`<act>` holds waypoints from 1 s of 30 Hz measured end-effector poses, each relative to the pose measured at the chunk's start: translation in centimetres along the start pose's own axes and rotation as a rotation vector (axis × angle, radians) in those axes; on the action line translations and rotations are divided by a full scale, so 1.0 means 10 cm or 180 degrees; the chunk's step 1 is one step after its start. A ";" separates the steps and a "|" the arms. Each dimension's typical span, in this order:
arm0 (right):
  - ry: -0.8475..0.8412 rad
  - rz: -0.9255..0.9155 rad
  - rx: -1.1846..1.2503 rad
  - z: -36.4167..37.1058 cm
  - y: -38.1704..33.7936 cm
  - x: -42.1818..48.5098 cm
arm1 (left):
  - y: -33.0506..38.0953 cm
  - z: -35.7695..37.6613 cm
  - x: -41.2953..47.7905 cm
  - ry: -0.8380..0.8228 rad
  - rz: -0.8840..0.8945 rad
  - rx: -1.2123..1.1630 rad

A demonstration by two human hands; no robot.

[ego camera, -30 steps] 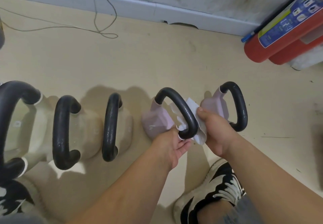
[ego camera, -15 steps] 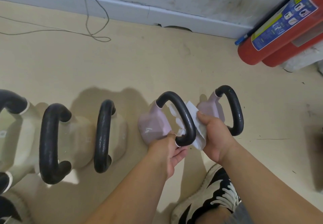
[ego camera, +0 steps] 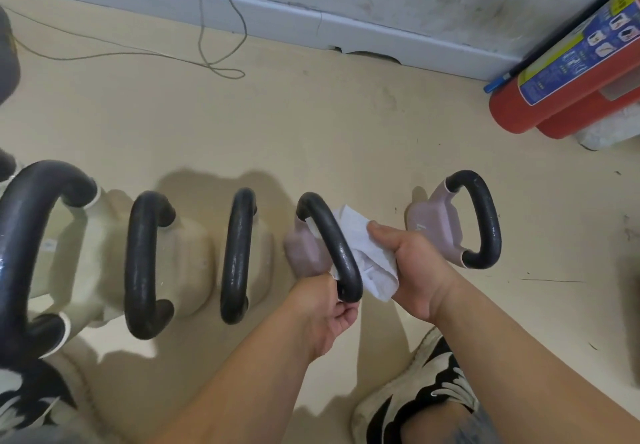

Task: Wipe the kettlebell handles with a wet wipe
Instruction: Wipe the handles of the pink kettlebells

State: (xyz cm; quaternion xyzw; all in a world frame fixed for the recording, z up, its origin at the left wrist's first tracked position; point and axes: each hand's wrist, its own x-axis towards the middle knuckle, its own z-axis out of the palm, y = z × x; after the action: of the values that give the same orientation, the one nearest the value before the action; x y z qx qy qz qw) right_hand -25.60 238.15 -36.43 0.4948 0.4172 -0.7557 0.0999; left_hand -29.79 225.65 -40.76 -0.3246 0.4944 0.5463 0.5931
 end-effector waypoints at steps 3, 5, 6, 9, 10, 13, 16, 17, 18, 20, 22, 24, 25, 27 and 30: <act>0.0091 -0.0053 -0.0097 0.09 0.03 0.00 | -0.01 -0.08 0.00 -0.0134 -0.0015 -0.0096; 0.0097 -0.0102 -0.0160 0.14 0.03 -0.02 | -0.01 -0.12 0.00 -0.0211 -0.0019 -0.0144; 0.0108 -0.0136 -0.0192 0.15 0.04 -0.03 | -0.01 -0.12 0.00 -0.0227 -0.0015 -0.0178; 0.0142 -0.0215 -0.0220 0.15 0.06 -0.06 | -0.02 -0.13 -0.02 -0.0230 0.0008 -0.0287; 0.0150 -0.0228 -0.0198 0.15 0.06 -0.07 | -0.02 -0.13 -0.03 -0.0238 0.0019 -0.0302; 0.0195 -0.0303 -0.0151 0.22 0.04 -0.11 | -0.01 -0.14 -0.05 -0.0250 0.0045 -0.0275; 0.0175 -0.0363 -0.0110 0.28 -0.01 -0.13 | -0.03 -0.18 -0.04 -0.0251 0.0143 -0.0134; 0.0168 -0.0398 -0.0099 0.31 -0.04 -0.13 | -0.03 -0.19 -0.04 -0.0231 0.0166 -0.0114; 0.0158 -0.0439 -0.0102 0.34 -0.06 -0.12 | -0.05 -0.20 -0.03 -0.0226 0.0181 -0.0104; 0.0135 -0.0534 -0.0220 0.41 -0.08 -0.09 | -0.05 -0.22 -0.04 -0.0244 0.0167 -0.0071; 0.0070 -0.0595 -0.0543 0.43 -0.04 -0.07 | -0.06 -0.24 -0.06 -0.0259 0.0180 -0.0080; 0.0010 -0.0592 -0.1046 0.39 0.00 -0.08 | -0.04 -0.25 -0.08 -0.0266 0.0193 -0.0083; 0.0030 -0.0616 -0.1276 0.38 0.02 -0.09 | -0.04 -0.25 -0.09 -0.0270 0.0201 -0.0068; 0.0192 -0.0786 -0.1720 0.40 0.10 -0.15 | -0.04 -0.25 -0.10 -0.0262 0.0238 0.0014; 0.0368 -0.1325 -0.3016 0.63 0.33 -0.25 | -0.08 -0.26 -0.08 -0.0348 0.0420 -0.0044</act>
State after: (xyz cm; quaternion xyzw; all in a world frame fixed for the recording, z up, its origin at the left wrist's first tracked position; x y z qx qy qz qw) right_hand -26.70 230.83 -35.11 0.3428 0.8079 -0.4593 0.1374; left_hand -29.58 222.85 -40.89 -0.2651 0.4779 0.6044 0.5797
